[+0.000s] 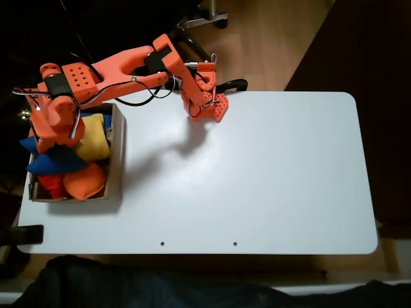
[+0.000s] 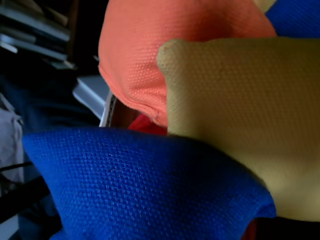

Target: Grasp a bag and put it in the box.

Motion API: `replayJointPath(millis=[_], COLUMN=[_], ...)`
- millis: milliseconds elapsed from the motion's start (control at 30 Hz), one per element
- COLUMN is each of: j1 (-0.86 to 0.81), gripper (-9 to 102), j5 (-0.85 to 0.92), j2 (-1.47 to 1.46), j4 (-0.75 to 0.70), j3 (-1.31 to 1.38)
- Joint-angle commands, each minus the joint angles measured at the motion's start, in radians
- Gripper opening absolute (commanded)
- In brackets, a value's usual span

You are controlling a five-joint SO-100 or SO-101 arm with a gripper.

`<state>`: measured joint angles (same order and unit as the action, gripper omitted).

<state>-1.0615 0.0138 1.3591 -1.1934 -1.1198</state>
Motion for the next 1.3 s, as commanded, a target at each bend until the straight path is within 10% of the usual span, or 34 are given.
replayJointPath(millis=[0, 800, 1267], j1=[0.000, 0.006, -0.002], gripper=[12, 13, 32], j5=[0.000, 0.017, 0.026], j2=[0.005, -0.081, -0.100], j4=[0.038, 0.112, 0.112], j3=[0.074, 0.089, 0.054])
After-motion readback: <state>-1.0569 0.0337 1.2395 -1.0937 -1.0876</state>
